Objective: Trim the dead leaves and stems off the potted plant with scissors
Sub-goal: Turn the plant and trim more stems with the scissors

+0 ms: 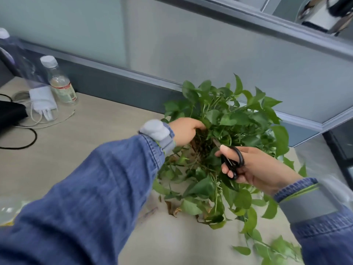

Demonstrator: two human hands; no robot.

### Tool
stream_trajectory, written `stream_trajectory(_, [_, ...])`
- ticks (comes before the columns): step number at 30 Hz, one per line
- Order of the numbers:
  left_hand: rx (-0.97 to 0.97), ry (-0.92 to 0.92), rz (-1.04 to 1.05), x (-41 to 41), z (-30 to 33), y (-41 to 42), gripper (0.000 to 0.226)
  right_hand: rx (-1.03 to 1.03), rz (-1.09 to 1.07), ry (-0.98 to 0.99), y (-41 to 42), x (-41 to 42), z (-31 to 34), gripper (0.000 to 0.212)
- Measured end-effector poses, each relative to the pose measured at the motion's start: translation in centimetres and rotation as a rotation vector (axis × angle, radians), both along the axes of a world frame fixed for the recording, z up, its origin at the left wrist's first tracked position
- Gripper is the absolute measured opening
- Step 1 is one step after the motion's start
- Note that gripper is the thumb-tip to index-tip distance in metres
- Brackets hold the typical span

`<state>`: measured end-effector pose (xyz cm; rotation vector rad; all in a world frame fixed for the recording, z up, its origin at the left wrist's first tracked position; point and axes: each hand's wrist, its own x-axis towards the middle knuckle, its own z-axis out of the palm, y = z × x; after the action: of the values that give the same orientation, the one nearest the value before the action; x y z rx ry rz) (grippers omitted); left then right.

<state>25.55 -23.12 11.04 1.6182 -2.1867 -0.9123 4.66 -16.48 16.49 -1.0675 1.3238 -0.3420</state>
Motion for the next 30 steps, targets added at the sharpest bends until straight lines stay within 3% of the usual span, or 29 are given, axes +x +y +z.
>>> stream_trajectory(3, [0.120,0.037,-0.016,0.5,1.7,-1.9,0.051,0.024,0.032,-0.002,0.0,-0.4,0.4,0.061])
stream_trajectory(7, [0.260,0.103,-0.062,0.5,3.4,-2.8,0.050,0.024,0.227,0.114,0.4,-0.3,1.4,0.065])
stream_trajectory(10, [0.248,0.024,-0.176,0.1,4.5,-2.9,0.035,0.065,0.434,0.254,0.5,0.0,2.0,0.060])
stream_trajectory(13, [0.218,-0.053,-0.185,-0.4,5.2,-2.5,0.037,0.131,0.581,0.352,0.5,1.0,1.8,0.052])
stream_trajectory(17, [0.050,-0.064,-0.112,-0.5,5.5,-1.7,0.042,0.150,0.506,0.322,0.0,2.4,0.9,0.062])
stream_trajectory(20, [-0.182,0.157,0.272,0.8,4.7,-0.1,0.041,0.157,0.248,0.150,-0.7,1.4,0.8,0.073])
stream_trajectory(22, [-0.460,0.344,0.513,1.1,3.8,2.7,0.033,0.202,0.098,0.007,-1.0,0.6,0.7,0.071])
stream_trajectory(25, [-0.721,0.392,0.238,-0.3,2.1,7.6,0.025,0.283,-0.027,-0.124,-1.0,0.2,0.7,0.064])
stream_trajectory(27, [-0.564,0.219,0.103,-1.7,0.4,8.7,0.028,0.335,-0.076,-0.191,-1.1,0.2,0.6,0.055])
stream_trajectory(30, [-0.139,-0.013,0.144,-2.7,-2.0,6.8,0.028,0.392,-0.154,-0.282,-1.2,0.0,0.7,0.049])
